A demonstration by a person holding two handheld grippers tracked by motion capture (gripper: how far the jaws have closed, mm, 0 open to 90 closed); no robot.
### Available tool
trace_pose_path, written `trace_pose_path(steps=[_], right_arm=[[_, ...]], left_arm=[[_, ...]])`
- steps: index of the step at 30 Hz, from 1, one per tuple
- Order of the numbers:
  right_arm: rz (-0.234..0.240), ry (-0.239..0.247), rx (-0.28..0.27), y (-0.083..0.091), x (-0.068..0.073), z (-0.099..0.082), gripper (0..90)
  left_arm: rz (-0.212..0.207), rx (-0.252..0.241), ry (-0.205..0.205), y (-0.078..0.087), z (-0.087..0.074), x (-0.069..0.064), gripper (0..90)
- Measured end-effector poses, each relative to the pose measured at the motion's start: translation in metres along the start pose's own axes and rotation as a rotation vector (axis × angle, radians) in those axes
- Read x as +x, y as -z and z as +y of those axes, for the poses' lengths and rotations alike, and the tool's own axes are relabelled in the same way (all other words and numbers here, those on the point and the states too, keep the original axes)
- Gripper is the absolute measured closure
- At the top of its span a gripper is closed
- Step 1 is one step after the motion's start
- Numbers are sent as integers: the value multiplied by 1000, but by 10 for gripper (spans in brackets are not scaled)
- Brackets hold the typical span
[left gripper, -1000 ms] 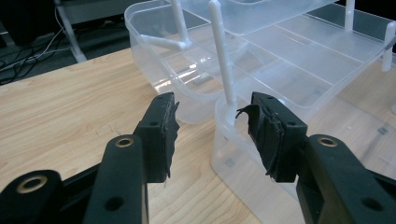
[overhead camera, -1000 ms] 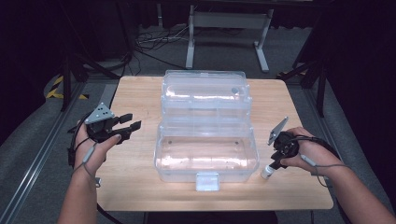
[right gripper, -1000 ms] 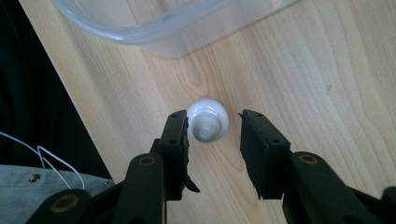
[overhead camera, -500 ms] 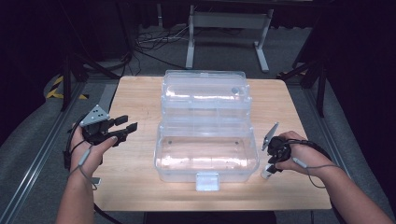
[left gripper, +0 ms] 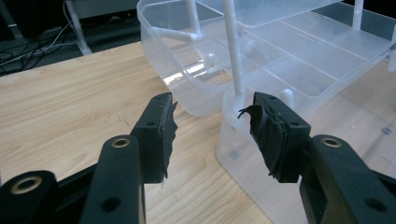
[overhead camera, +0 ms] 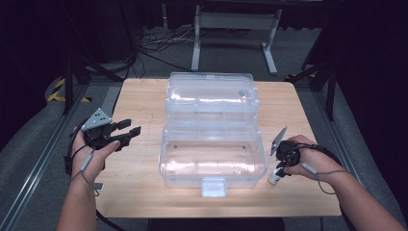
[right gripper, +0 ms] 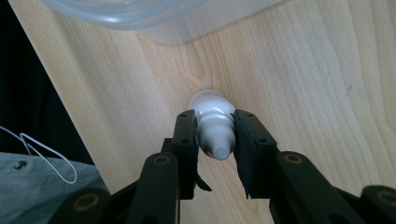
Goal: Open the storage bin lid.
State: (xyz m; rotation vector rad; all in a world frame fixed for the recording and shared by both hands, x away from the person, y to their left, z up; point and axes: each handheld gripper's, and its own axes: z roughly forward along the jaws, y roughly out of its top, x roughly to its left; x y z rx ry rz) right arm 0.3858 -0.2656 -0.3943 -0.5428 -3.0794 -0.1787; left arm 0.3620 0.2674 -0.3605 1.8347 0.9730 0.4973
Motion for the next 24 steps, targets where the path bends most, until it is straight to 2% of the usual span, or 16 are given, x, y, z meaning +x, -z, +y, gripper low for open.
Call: trace_pose_path(steps=[9,24], right_arm=[[-12,4,-16,19,0,4,715],[-45,26,-35,56,2,12,715]], left_arm=[[1,4,6,0,-1,0,500],[-8,13,-6,-1,-1,-1,488]])
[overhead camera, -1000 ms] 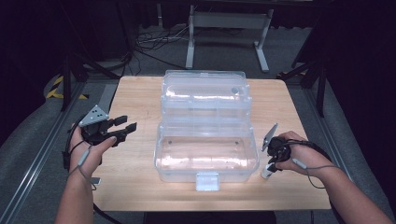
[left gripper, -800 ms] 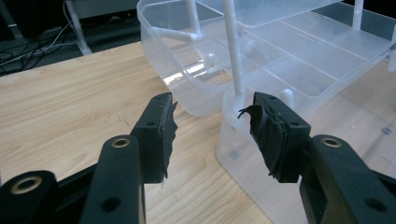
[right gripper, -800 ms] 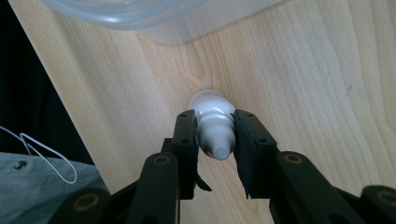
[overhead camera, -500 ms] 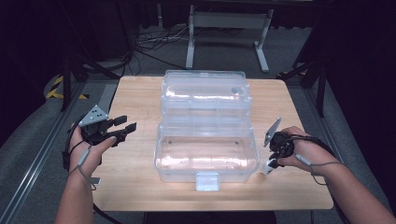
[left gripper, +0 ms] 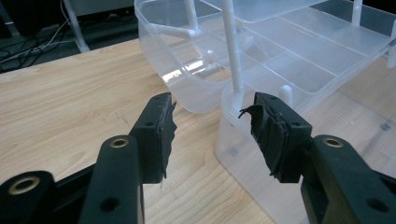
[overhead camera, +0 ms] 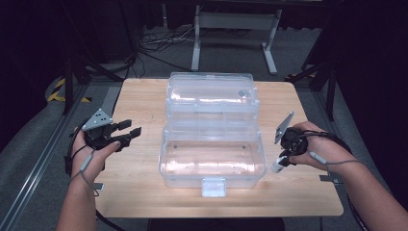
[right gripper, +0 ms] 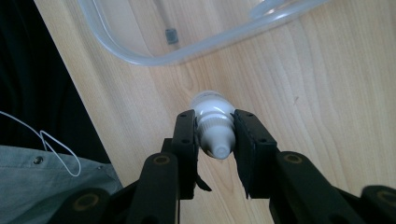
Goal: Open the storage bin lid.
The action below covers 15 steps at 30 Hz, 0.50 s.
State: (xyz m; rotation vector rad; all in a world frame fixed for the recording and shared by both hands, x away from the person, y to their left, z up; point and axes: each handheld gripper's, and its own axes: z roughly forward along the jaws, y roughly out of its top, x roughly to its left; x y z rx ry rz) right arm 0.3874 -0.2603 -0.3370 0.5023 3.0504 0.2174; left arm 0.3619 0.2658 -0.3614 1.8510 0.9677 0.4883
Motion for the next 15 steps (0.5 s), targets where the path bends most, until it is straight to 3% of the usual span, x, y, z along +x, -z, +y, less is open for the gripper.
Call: trace_pose_path(steps=[15], right_arm=[[-30,21,-21,32,2,9,715]], left_arm=[[-2,9,6,-2,-1,0,477]])
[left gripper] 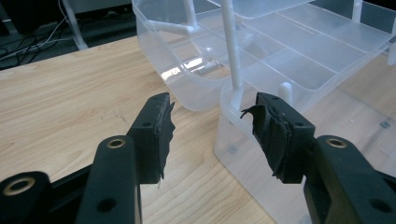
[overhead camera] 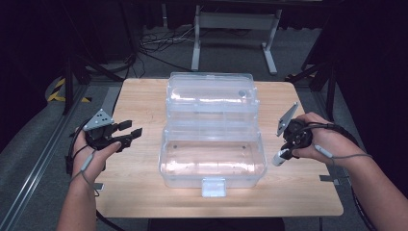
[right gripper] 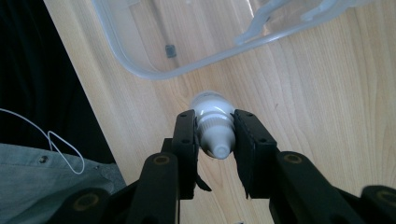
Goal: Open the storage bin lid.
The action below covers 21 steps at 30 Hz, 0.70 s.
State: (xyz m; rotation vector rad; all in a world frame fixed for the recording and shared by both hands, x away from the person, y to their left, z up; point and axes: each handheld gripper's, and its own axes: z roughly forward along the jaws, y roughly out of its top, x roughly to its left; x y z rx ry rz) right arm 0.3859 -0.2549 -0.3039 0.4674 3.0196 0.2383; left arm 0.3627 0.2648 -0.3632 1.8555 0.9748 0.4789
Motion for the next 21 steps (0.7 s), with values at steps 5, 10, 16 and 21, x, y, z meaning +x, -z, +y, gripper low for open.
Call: trace_pose_path(steps=[5,10,16,21], right_arm=[[-7,12,-2,9,2,6,715],[-14,28,0,15,4,13,715],[-23,56,-4,22,9,26,715],[-19,84,-8,24,13,36,715]], left_arm=[[-5,4,-4,-1,0,0,475],[-4,5,-2,-1,0,0,474],[-3,9,-1,-1,-1,1,475],[-4,11,2,-2,-2,1,473]])
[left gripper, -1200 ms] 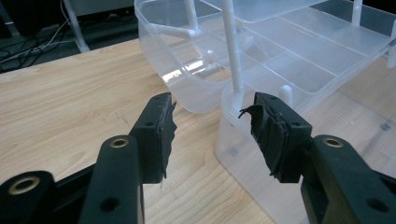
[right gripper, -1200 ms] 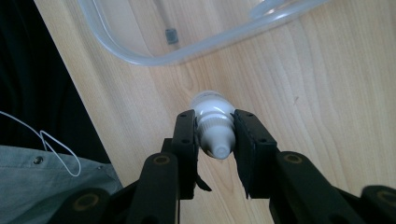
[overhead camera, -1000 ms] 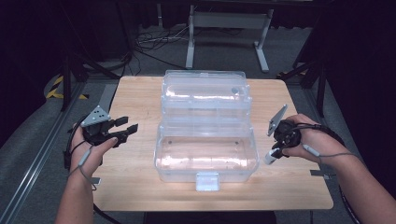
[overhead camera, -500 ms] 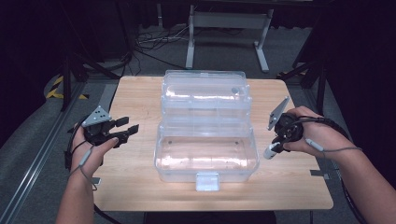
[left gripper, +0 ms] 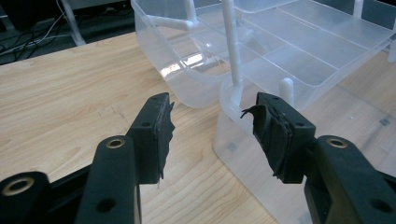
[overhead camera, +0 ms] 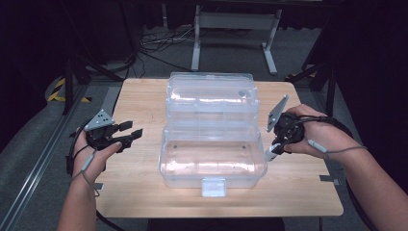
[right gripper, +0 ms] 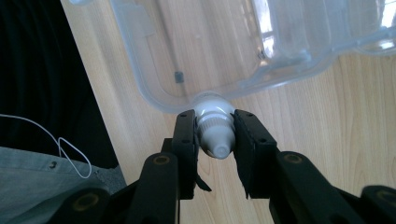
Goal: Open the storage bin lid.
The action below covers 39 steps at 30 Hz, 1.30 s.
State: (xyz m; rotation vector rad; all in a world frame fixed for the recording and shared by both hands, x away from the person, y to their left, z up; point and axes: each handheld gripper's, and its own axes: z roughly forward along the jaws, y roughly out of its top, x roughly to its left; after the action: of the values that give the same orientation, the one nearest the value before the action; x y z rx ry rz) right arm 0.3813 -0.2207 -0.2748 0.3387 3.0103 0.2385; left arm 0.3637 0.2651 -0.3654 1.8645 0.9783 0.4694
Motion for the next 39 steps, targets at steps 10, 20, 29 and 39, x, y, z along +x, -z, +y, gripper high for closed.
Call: trace_pose_path(steps=[10,20,29,39], right_arm=[[16,46,18,-6,8,21,715],[40,81,36,-21,9,32,715],[61,92,83,-41,10,38,715],[71,99,129,-59,11,40,715]], left_arm=[[1,-2,1,1,0,0,473],[-1,3,0,2,-1,0,471],[1,7,-2,3,-2,0,469],[0,14,-3,1,-2,-1,468]])
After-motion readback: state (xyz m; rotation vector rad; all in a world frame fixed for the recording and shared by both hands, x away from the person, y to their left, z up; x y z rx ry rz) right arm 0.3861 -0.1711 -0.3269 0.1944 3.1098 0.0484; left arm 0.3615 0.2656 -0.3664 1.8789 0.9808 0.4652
